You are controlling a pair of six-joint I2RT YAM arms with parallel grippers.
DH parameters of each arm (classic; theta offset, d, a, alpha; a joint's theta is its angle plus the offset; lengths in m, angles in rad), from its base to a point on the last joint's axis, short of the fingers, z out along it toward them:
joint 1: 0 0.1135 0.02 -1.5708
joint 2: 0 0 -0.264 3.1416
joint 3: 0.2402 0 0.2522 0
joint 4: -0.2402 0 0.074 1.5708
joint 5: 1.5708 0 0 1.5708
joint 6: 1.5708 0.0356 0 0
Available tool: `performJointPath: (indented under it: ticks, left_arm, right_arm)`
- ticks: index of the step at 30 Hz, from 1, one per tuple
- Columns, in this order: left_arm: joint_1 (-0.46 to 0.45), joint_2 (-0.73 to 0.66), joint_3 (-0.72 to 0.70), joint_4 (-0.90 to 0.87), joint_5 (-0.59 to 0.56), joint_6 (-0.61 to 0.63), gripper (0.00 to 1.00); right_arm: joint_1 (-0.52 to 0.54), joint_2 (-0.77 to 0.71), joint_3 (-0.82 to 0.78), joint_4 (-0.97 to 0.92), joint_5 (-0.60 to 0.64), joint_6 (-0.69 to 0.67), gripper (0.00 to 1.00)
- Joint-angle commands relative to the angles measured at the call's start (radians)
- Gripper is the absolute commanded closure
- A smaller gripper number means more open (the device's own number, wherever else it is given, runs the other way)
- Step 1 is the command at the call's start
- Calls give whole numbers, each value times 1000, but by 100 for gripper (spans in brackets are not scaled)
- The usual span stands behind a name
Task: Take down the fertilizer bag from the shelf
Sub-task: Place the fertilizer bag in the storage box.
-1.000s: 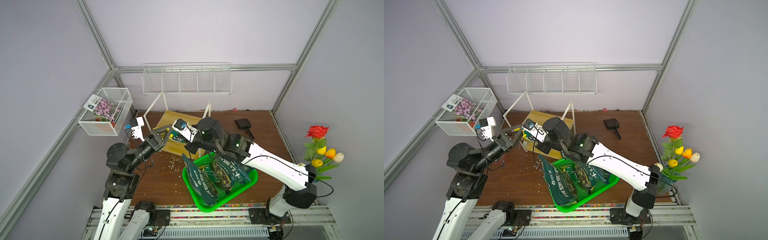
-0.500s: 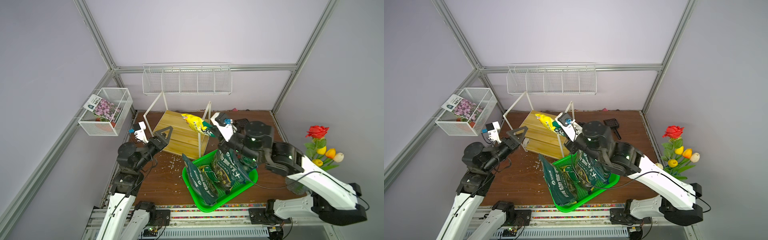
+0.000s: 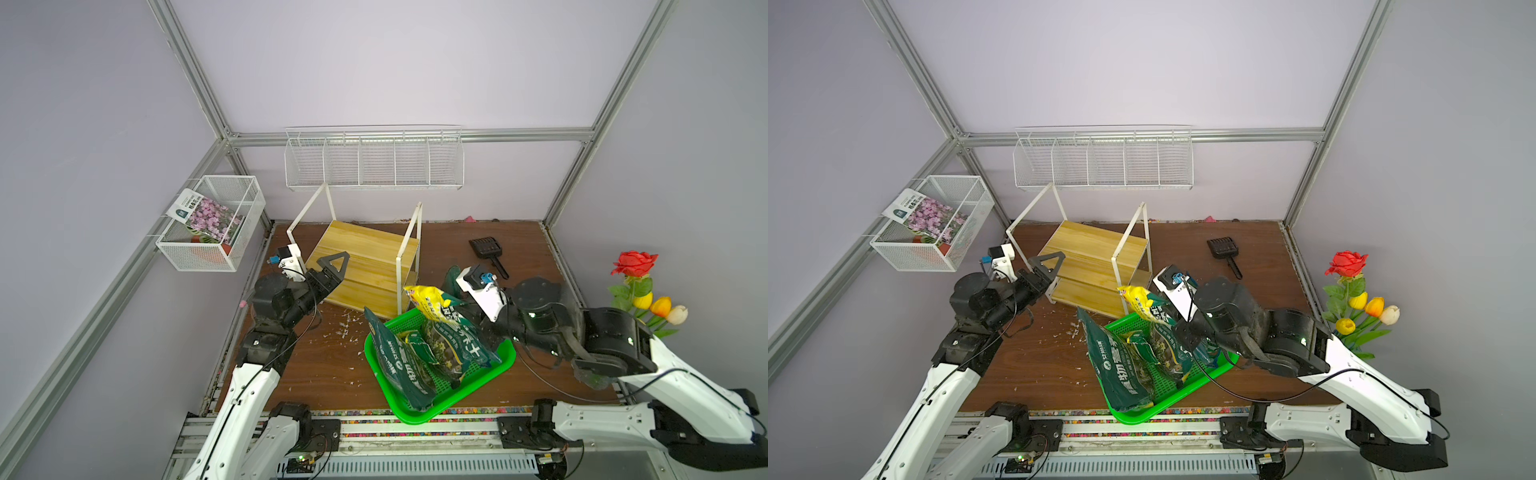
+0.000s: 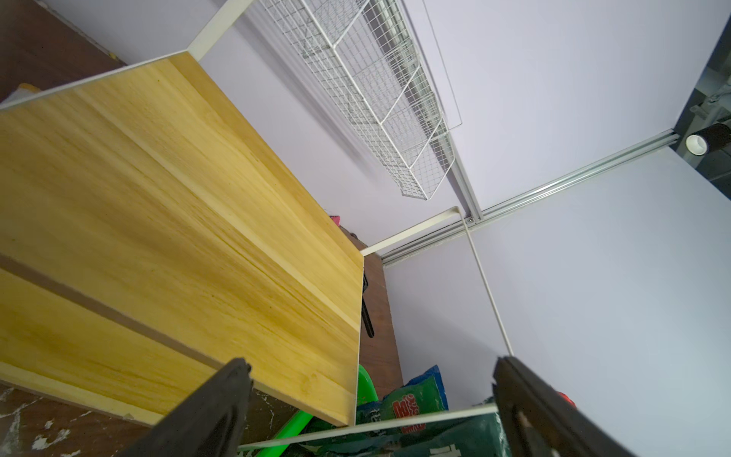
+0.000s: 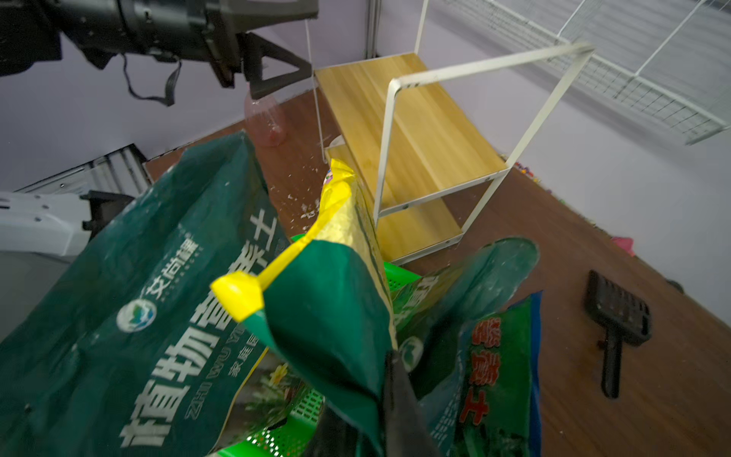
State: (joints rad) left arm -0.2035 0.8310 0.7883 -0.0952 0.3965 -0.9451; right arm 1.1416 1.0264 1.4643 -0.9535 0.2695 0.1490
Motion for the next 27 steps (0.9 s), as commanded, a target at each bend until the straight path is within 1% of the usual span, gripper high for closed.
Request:
performJointPath:
  ticks: [1,6,12,15,20,25,27]
  left_arm:
    - [0,26,51,23,7,17,1]
    - [0,31,54,30,-1,9,1]
    - [0,27,47,21,-9,14,1]
    - [-2,29,45,21,-9,16,0]
    - [-2,27,35,23,-7,17,0]
    - [-1,7,15,24,-14,17,1]
    - [0,2,12,21,-18,19,1]
  right_arm:
    - [12,-40,-12,-1,-45,92,100]
    - [14,-53,-51,-47,-79,136,100]
    - [17,-2,-51,-187,-120,190,100]
    - [16,21,-53,-246,-115,210,100]
    - [17,50,-46,-339,-70,234,100]
    - [17,96,-89,-340,-138,235,100]
    - [17,118,-115,-318,-141,229,100]
